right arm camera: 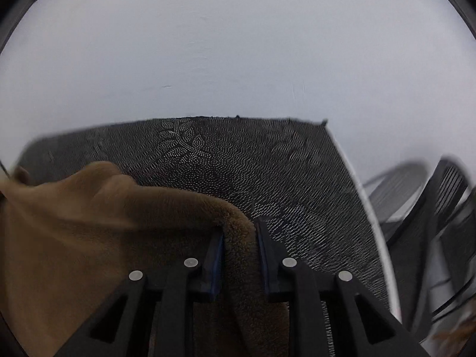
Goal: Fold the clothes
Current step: 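Lower both held corners and lay the blanket over the table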
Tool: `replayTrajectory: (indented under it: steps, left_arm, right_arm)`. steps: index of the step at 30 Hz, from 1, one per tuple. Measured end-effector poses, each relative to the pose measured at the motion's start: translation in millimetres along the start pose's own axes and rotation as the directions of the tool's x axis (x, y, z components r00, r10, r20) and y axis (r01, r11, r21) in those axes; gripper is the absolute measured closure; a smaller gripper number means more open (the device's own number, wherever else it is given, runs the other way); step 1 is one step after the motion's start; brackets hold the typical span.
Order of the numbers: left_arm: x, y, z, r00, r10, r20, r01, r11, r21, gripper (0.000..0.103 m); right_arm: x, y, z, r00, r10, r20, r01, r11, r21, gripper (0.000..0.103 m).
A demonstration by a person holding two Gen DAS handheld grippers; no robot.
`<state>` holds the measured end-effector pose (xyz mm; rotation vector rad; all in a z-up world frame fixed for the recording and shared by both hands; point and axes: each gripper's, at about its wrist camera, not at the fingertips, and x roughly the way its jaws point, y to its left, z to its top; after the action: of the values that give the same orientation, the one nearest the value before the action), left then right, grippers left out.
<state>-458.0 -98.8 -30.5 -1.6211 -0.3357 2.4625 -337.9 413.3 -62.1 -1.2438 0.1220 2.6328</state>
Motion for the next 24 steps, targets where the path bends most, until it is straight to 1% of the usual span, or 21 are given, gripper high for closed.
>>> replayTrajectory:
  steps: [1, 3, 9, 10, 12, 13, 14, 16, 17, 19, 22, 24]
  left_arm:
    - [1, -3, -1, 1.000, 0.009, -0.006, -0.008, 1.000, 0.019, 0.023]
    - [3, -8, -2, 1.000, 0.017, -0.017, -0.016, 0.998, 0.054, 0.023]
    - [-9, -12, -4, 1.000, -0.006, -0.025, 0.009, 0.995, 0.098, 0.023]
    - [-12, -12, -4, 1.000, -0.003, -0.028, 0.006, 0.995, 0.103, 0.022]
    - [-18, -13, -6, 0.999, 0.011, -0.033, -0.007, 0.993, 0.118, 0.021]
    - [-22, -12, -6, 0.999, 0.021, -0.028, -0.017, 0.992, 0.126, 0.021]
    - [-26, -11, -8, 0.999, 0.032, -0.020, -0.029, 0.991, 0.133, 0.021]
    - [-32, -12, -13, 0.999, 0.054, -0.001, -0.053, 0.988, 0.145, 0.021]
    - [-33, -17, -15, 0.999, 0.053, 0.006, -0.053, 0.986, 0.158, 0.021]
    - [-35, -28, -17, 0.999, 0.041, 0.017, -0.043, 0.981, 0.189, 0.021]
    - [-37, -46, -21, 0.999, 0.022, 0.033, -0.029, 0.972, 0.235, 0.021]
    - [-38, -58, -24, 0.999, 0.010, 0.043, -0.021, 0.964, 0.266, 0.021]
  right_arm:
    - [1, -1, -1, 1.000, 0.022, 0.000, -0.022, 1.000, 0.016, 0.081]
    - [-4, 2, -1, 0.999, 0.036, 0.014, -0.036, 0.999, 0.005, 0.081]
    - [-38, 25, 5, 0.994, 0.087, 0.060, -0.083, 0.994, -0.064, 0.081]
    - [-43, 31, 6, 0.993, 0.092, 0.069, -0.087, 0.993, -0.083, 0.078]
    - [-54, 43, 8, 0.991, 0.104, 0.086, -0.093, 0.988, -0.120, 0.048]
    - [-58, 48, 9, 0.990, 0.105, 0.099, -0.091, 0.986, -0.137, 0.025]
    - [-61, 53, 9, 0.988, 0.097, 0.119, -0.078, 0.985, -0.151, 0.022]
    - [-68, 63, 9, 0.985, 0.077, 0.155, -0.049, 0.983, -0.178, 0.022]
    - [-69, 68, 10, 0.985, 0.066, 0.160, -0.035, 0.981, -0.191, 0.022]
    - [-66, 78, 11, 0.986, 0.084, 0.147, -0.052, 0.976, -0.213, 0.022]
    - [-48, 94, 12, 0.987, 0.142, 0.068, -0.124, 0.967, -0.223, 0.022]
    - [-31, 107, 10, 0.987, 0.160, 0.015, -0.152, 0.960, -0.237, 0.022]
